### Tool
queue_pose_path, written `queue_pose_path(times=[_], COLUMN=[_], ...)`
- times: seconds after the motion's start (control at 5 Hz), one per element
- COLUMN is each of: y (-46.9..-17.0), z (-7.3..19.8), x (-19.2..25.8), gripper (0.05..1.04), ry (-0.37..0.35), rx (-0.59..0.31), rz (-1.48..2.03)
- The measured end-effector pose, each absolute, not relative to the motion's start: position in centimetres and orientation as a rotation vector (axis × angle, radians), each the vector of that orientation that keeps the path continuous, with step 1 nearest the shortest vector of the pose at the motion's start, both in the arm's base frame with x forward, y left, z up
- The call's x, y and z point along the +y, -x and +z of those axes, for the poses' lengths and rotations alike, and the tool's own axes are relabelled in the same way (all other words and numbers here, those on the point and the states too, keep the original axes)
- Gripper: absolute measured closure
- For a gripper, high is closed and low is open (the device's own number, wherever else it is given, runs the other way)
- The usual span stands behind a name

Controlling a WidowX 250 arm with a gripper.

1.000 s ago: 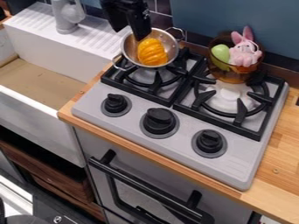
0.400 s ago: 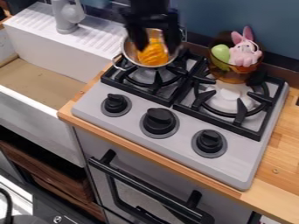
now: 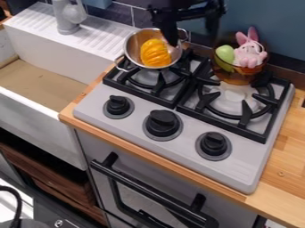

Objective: Move the teddy bear from the orange pot to the top of the stove

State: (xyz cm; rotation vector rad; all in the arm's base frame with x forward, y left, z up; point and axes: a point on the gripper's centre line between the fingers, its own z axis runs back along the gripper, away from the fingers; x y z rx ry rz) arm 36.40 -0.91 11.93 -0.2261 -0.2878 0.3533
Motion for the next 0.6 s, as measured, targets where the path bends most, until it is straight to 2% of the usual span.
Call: queue_pose_path(times=[0.2, 0.4, 0.6], y=[-37.5, -37.9, -38.0], z=[13.5, 12.6, 12.3], x=[-3.7, -6.1, -7.5], gripper=[0.093, 0.093, 0.093], ry=[0.237, 0.237, 0.222], rx=[-0.290, -0.256, -0.277], rz=[0.382, 0.370, 0.361])
